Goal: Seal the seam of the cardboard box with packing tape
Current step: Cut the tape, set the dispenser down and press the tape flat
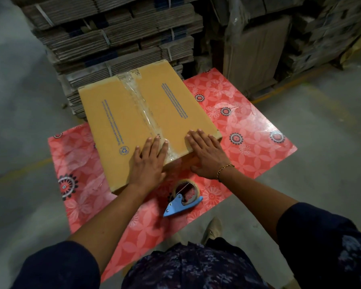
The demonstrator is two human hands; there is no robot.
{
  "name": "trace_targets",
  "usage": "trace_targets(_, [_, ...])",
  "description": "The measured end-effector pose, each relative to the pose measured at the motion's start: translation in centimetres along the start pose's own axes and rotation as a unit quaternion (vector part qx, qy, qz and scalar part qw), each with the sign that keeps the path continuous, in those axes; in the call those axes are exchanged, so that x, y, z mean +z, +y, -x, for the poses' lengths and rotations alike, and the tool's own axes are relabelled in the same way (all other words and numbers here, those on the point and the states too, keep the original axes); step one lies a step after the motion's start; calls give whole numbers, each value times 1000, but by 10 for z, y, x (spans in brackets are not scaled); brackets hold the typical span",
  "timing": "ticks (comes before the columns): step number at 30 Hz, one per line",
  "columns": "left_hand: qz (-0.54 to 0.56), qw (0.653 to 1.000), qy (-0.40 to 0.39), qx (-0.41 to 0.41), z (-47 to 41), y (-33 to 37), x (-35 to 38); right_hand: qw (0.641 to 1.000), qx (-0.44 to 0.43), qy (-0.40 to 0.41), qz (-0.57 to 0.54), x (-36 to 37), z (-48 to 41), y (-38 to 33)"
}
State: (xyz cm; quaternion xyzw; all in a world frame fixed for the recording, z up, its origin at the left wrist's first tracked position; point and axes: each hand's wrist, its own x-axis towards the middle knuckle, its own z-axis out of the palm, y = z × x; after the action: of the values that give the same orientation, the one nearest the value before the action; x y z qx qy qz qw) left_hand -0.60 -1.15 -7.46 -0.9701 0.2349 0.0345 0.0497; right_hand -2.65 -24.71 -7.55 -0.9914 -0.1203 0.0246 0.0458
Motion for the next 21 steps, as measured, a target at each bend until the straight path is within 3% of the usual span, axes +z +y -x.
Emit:
trace_targets(4, [37, 999, 17, 13, 6, -7, 0, 998, -62, 25, 21, -9, -10, -5])
trace_targets(7, [66, 996, 53, -4, 9, -5, 2, 994, -104, -1, 29, -11, -27, -12])
trace_targets(21, [12, 998, 53, 7, 2, -1, 8, 989, -125, -18, 74, 4, -37, -10])
